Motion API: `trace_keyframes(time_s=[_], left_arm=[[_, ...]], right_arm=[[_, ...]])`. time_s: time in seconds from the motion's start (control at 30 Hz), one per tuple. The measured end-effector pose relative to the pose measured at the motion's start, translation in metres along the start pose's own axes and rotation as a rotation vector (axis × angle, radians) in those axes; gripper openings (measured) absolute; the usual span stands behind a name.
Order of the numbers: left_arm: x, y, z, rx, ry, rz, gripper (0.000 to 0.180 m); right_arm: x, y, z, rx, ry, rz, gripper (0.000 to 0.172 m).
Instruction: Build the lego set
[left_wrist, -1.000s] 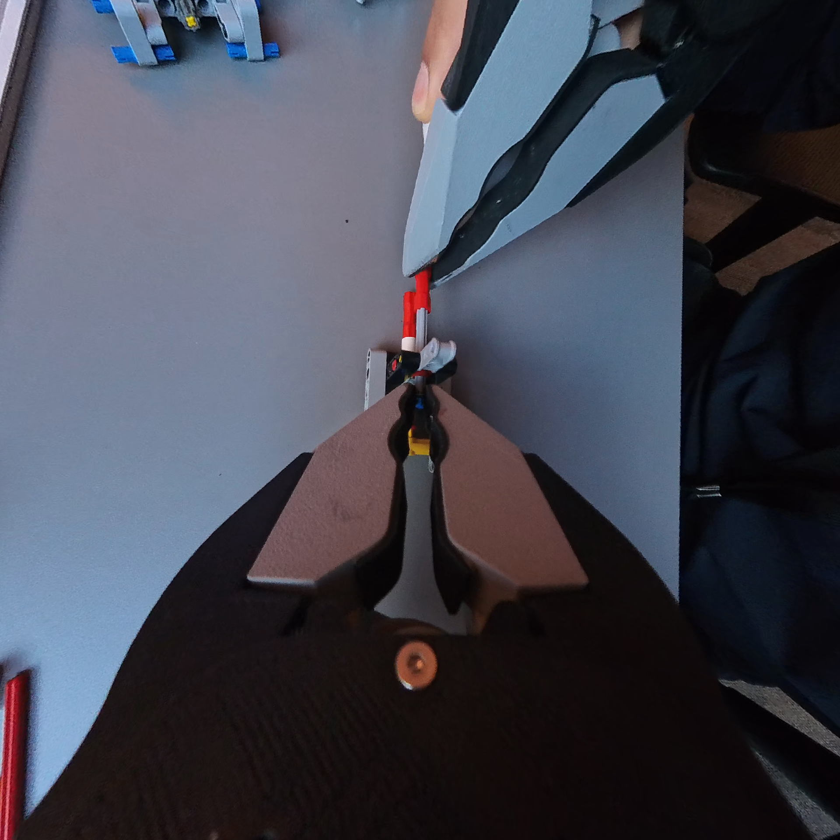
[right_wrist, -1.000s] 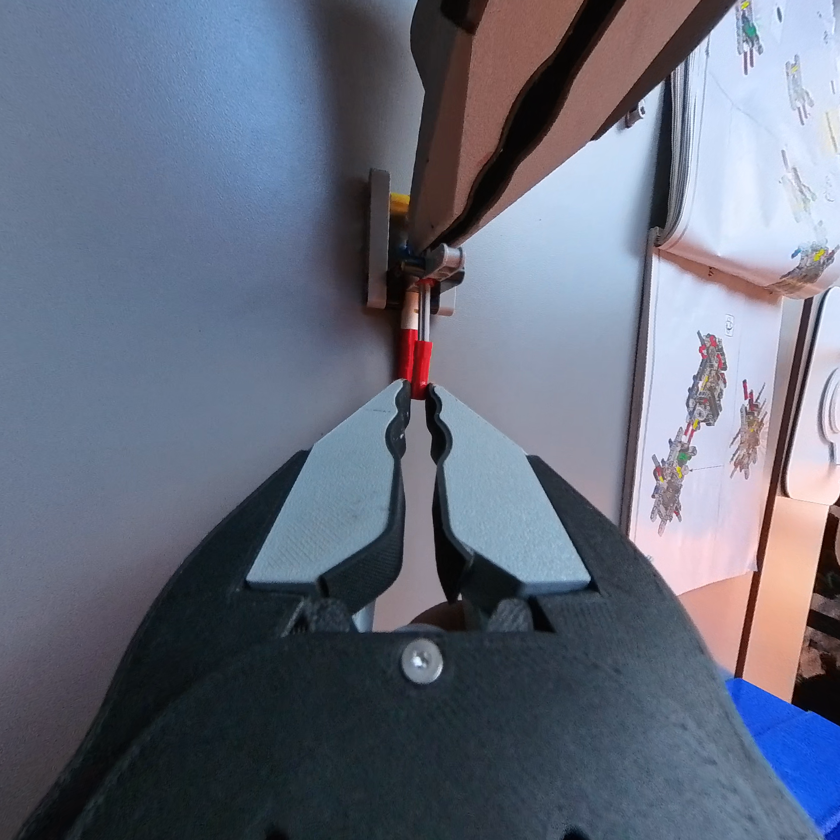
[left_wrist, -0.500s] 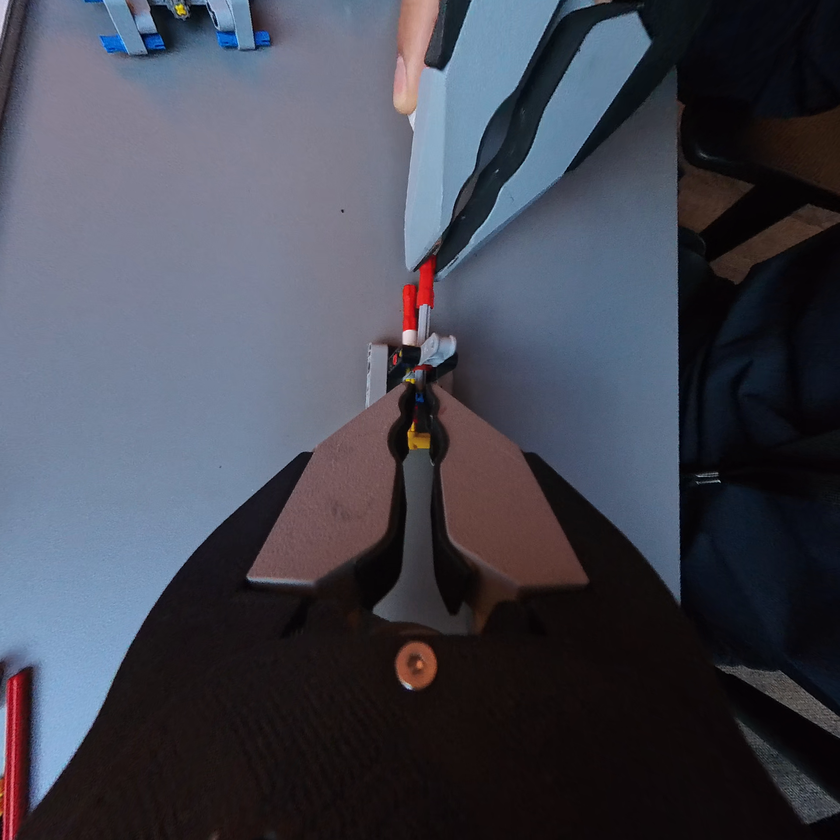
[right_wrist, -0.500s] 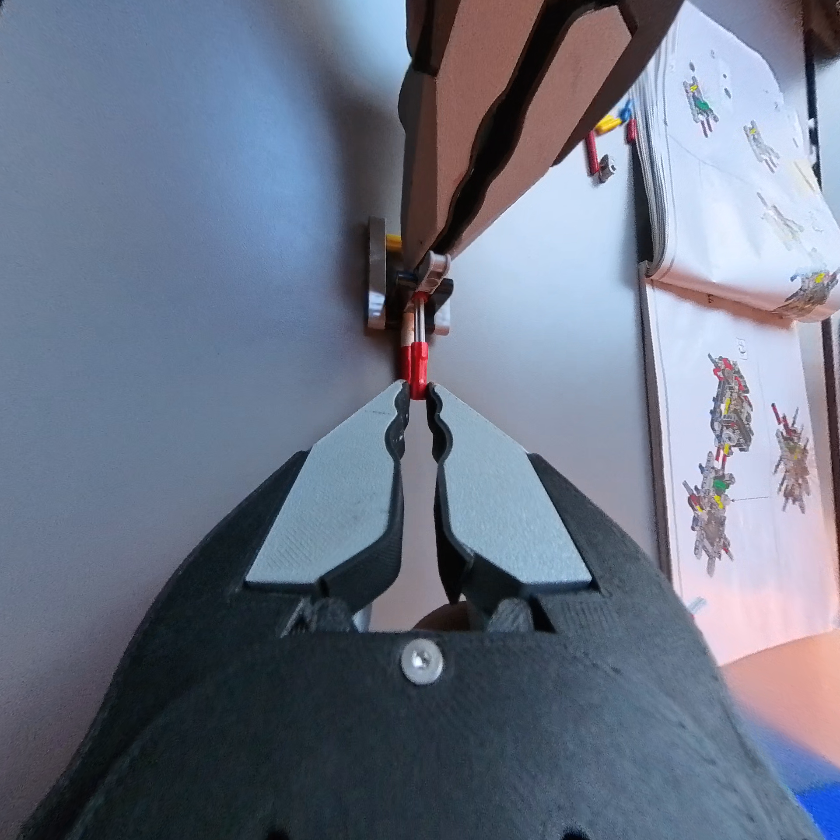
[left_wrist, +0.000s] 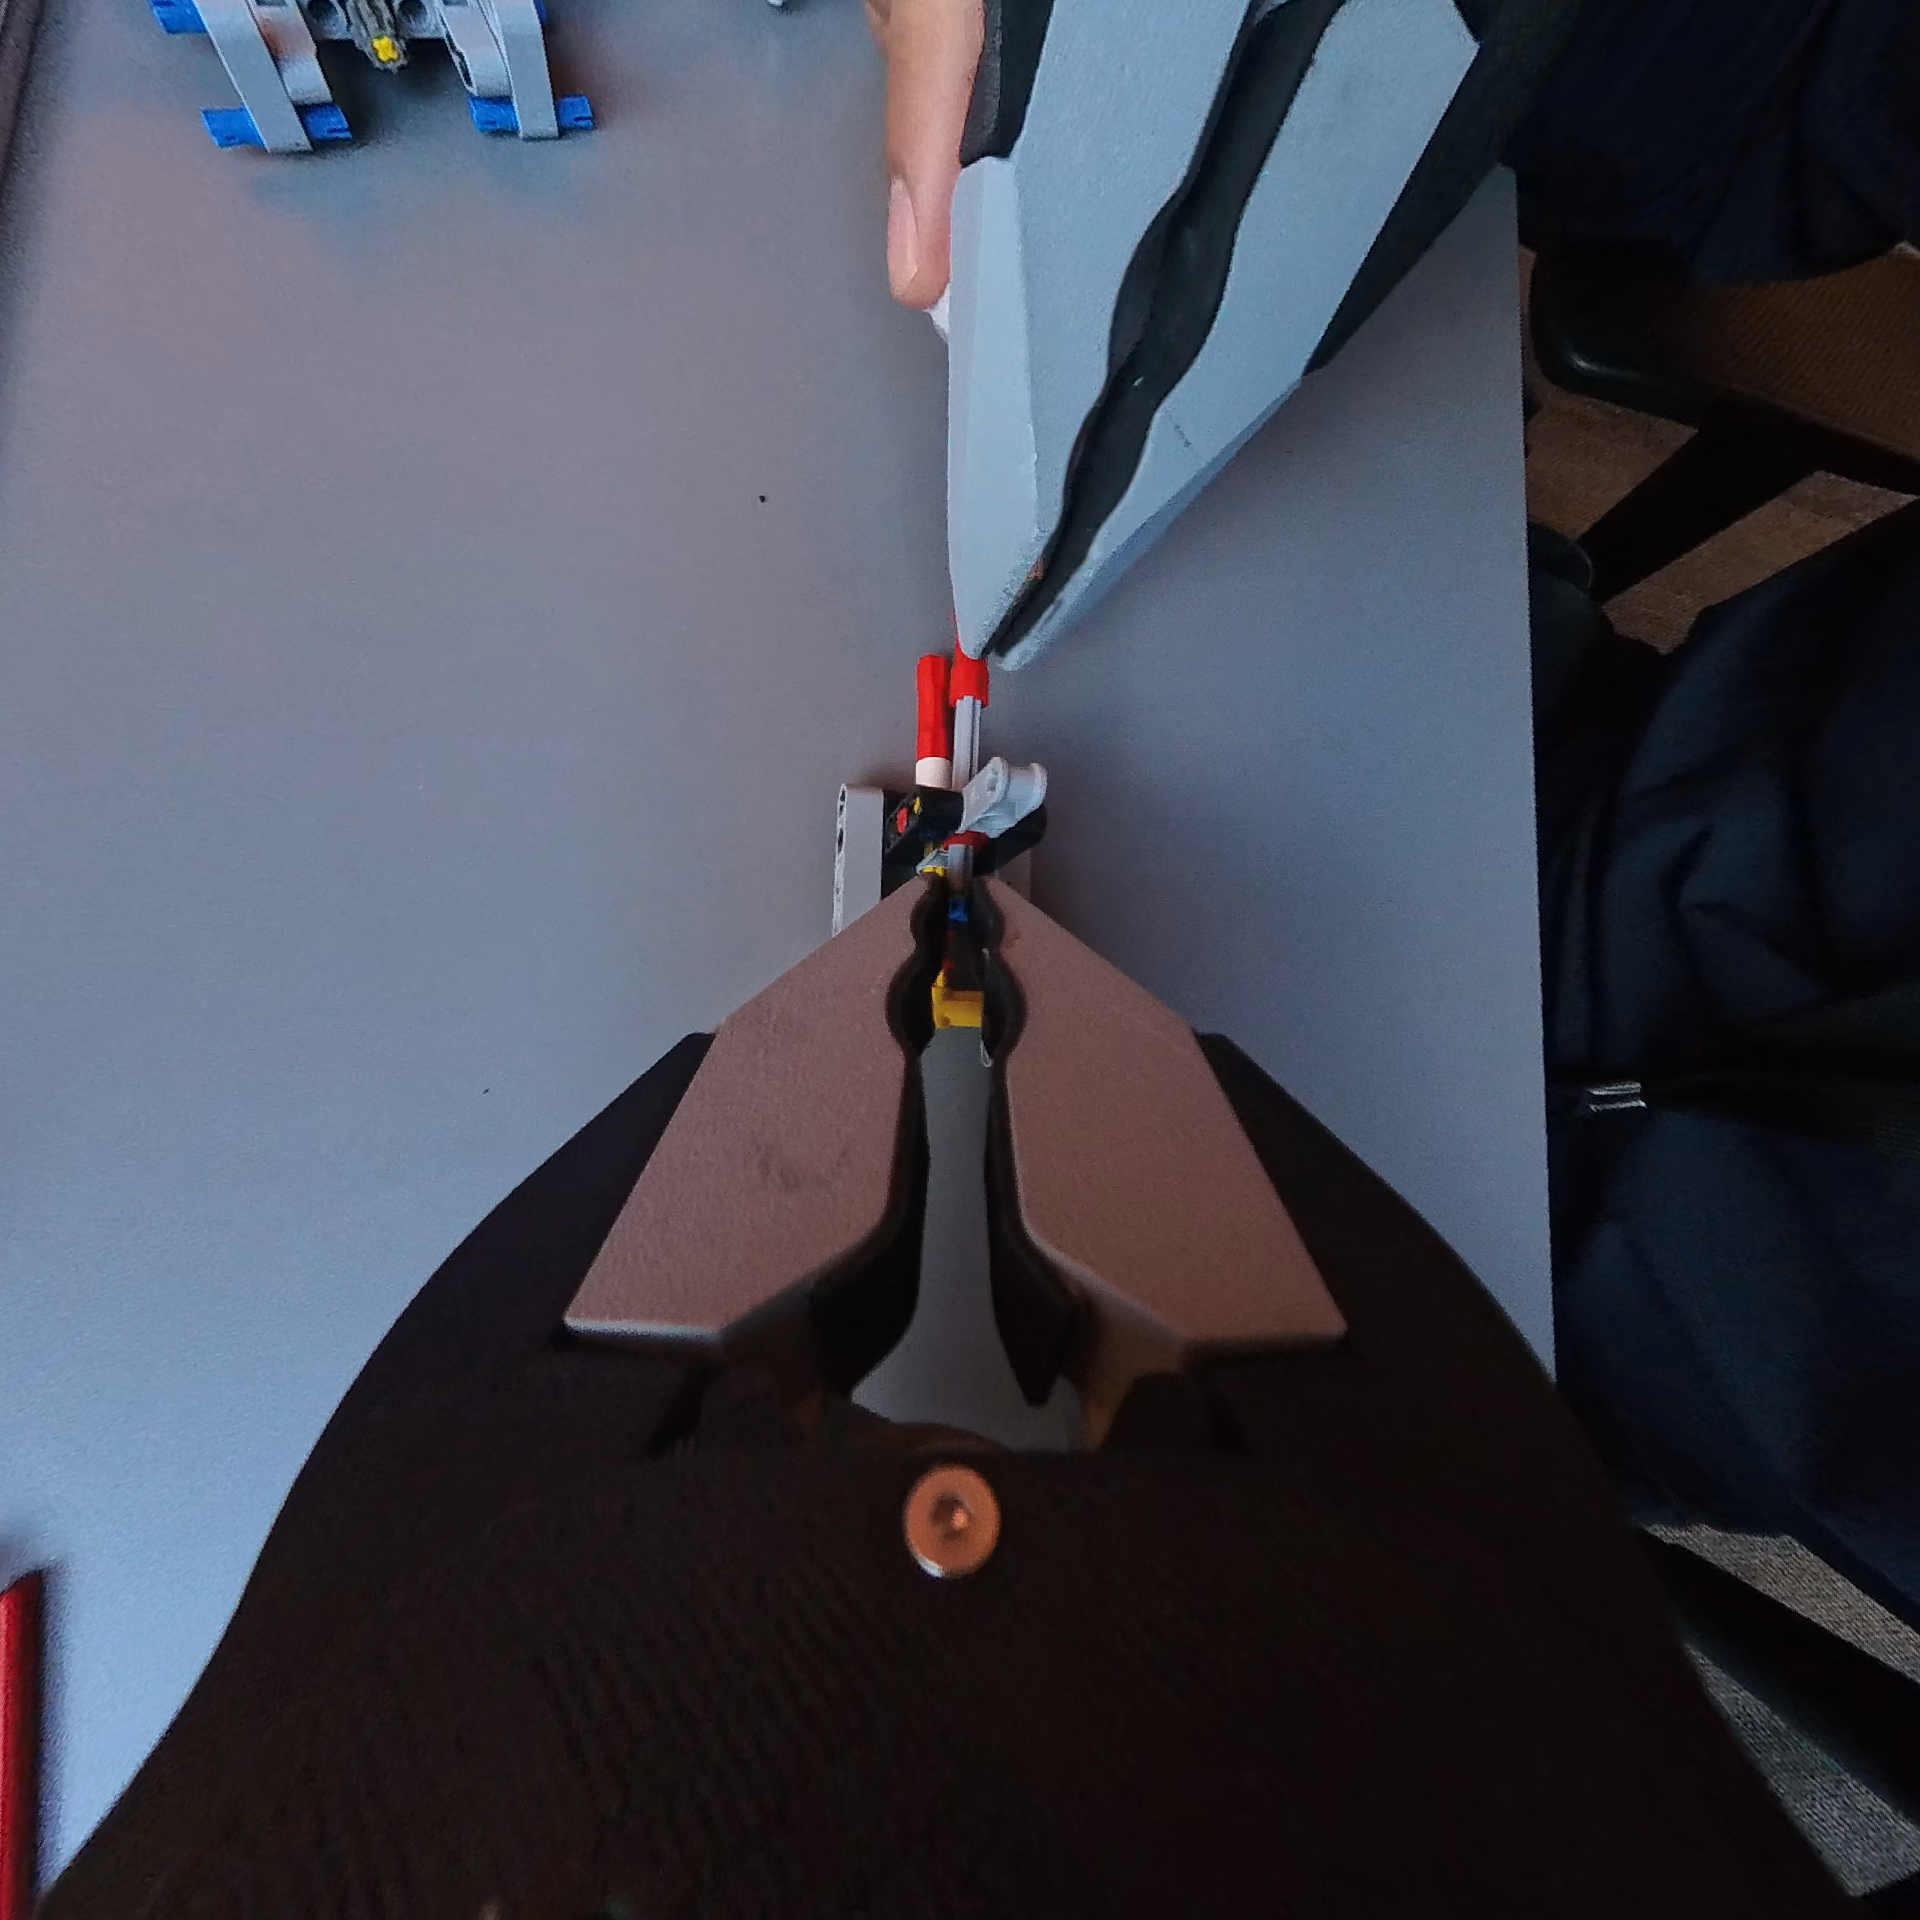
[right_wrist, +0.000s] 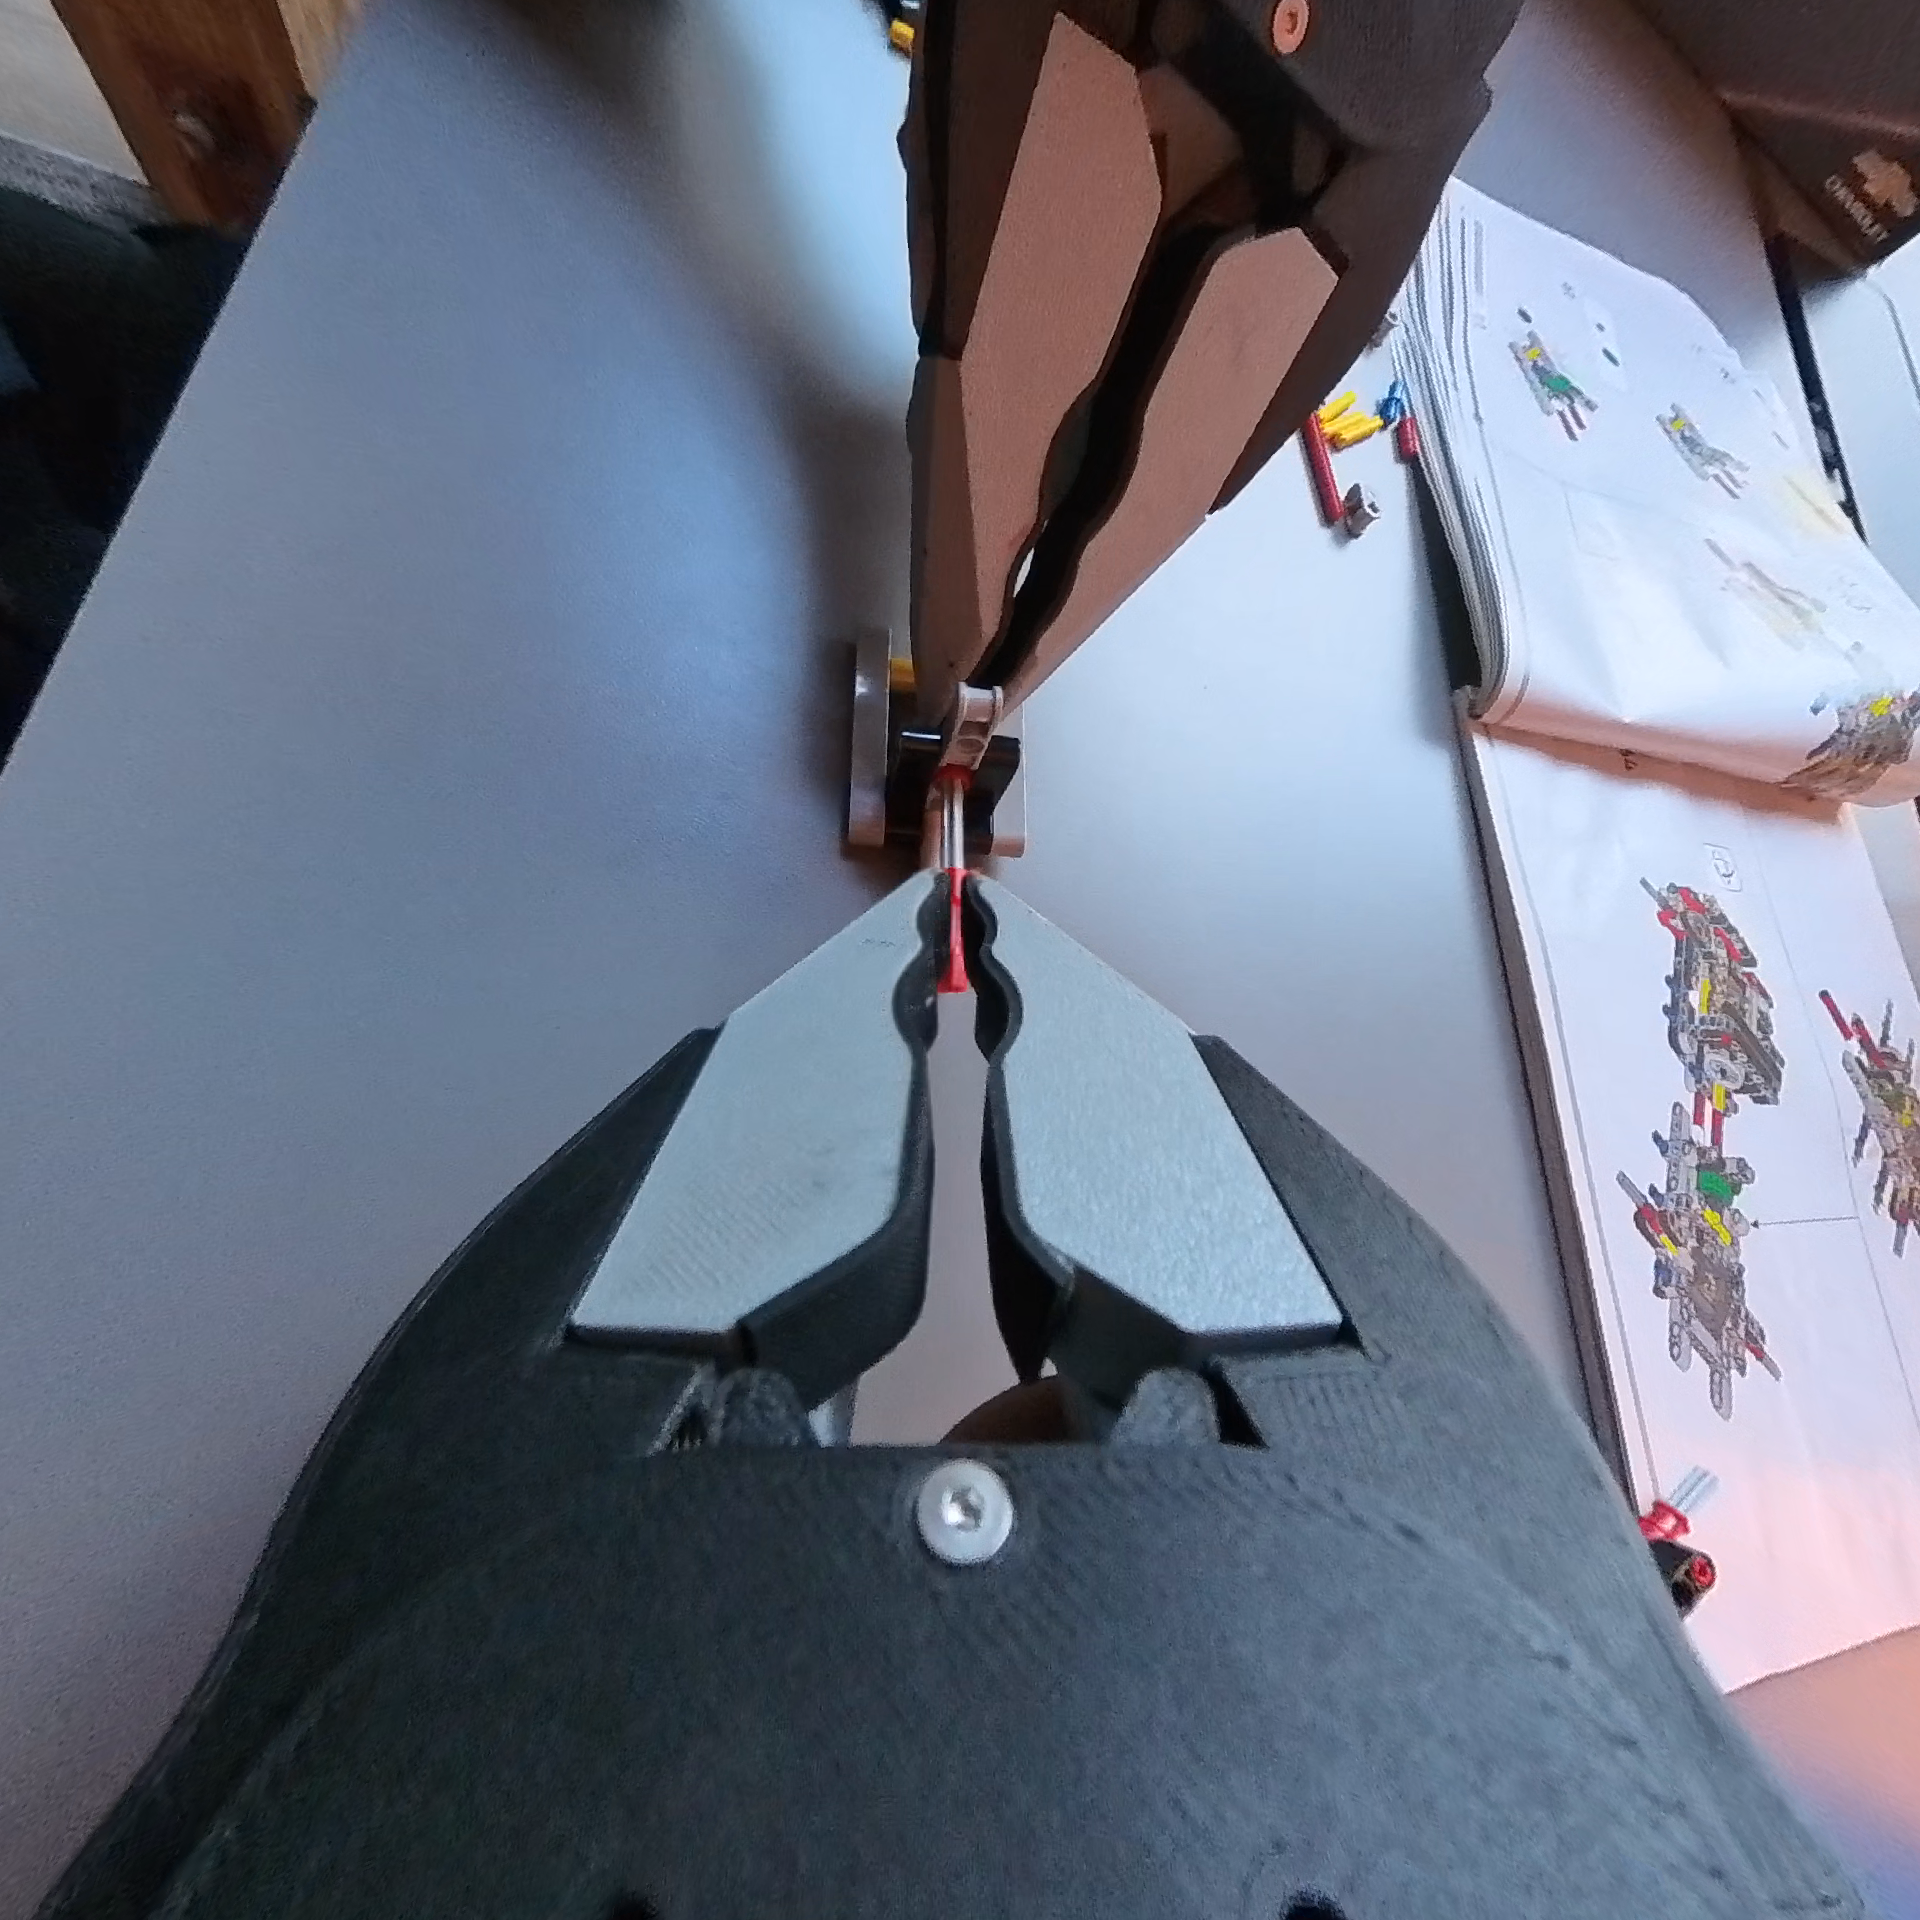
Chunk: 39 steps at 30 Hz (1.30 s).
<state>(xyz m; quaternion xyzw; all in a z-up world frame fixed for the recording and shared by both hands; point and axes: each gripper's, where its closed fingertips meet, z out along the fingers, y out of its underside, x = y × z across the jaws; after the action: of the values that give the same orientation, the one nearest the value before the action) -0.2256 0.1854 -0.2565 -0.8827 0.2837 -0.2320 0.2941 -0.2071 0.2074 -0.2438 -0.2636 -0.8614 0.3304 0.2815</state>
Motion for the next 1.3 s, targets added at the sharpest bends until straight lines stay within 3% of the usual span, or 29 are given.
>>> trace_keyframes(time_s=[0.17, 0.5, 1.3], left_arm=[[0.0, 0.0, 0.0, 0.005, 0.007, 0.003, 0.0], [0.0012, -0.0007, 0.0003, 0.009, 0.011, 0.011, 0.0], [0.0059, -0.0007, 0.0018, 0.002, 0.006, 0.071, 0.0]], right_arm=[[0.0016, 0.0044, 0.0024, -0.007, 0.008, 0.005, 0.007], [-0.0011, 0.0057, 0.0051, -0.008, -0.005, -0.002, 0.002], [-0.0042, 0.011, 0.0072, 0.002, -0.055, 0.034, 0.007]])
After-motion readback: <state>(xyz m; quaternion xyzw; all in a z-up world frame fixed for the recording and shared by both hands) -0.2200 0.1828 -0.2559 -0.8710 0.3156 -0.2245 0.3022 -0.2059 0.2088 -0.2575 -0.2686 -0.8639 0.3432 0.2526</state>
